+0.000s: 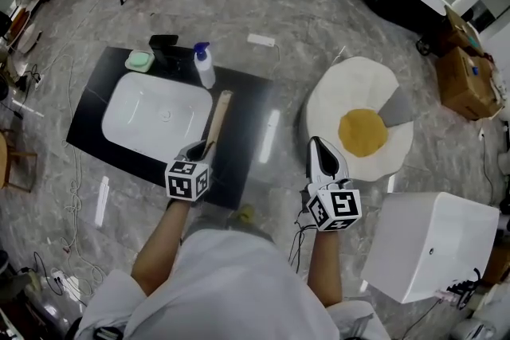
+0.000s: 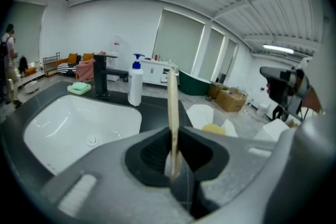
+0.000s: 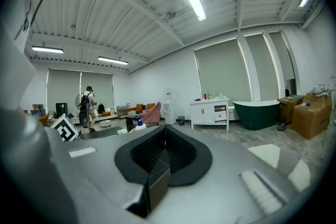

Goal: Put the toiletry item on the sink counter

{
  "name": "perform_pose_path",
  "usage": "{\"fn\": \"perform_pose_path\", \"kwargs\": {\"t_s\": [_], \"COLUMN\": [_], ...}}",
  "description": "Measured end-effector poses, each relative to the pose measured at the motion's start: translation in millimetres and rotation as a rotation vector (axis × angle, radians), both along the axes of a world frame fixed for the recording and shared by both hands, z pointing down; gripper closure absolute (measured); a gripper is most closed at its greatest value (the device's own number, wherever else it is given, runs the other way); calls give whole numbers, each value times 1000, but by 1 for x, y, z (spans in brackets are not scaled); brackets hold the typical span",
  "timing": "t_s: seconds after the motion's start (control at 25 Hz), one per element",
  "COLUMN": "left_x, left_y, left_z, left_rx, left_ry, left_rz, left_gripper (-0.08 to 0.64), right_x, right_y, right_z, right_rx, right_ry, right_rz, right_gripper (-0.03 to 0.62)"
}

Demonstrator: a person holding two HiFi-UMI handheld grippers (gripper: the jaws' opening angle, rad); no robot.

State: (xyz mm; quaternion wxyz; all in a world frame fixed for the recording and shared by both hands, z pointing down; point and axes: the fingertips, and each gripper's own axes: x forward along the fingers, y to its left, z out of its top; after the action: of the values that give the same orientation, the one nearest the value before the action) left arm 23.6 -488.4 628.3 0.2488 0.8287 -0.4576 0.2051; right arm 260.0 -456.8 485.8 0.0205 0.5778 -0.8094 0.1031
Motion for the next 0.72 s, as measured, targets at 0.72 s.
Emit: {"fn": "perform_pose_path", "kwargs": {"t_s": [0.72], "left_x": [16], "left_y": [-2], "left_z": [87], "left_rx": [-203], "left_ry": [-69], "left_rz": [-46], "left_gripper": [509], "right_x": [25], "right_y": [-19], "right_z": [24], "right_rx": [-54], "right_ry": [17], "right_rz": [-21], "right_gripper": [589]}}
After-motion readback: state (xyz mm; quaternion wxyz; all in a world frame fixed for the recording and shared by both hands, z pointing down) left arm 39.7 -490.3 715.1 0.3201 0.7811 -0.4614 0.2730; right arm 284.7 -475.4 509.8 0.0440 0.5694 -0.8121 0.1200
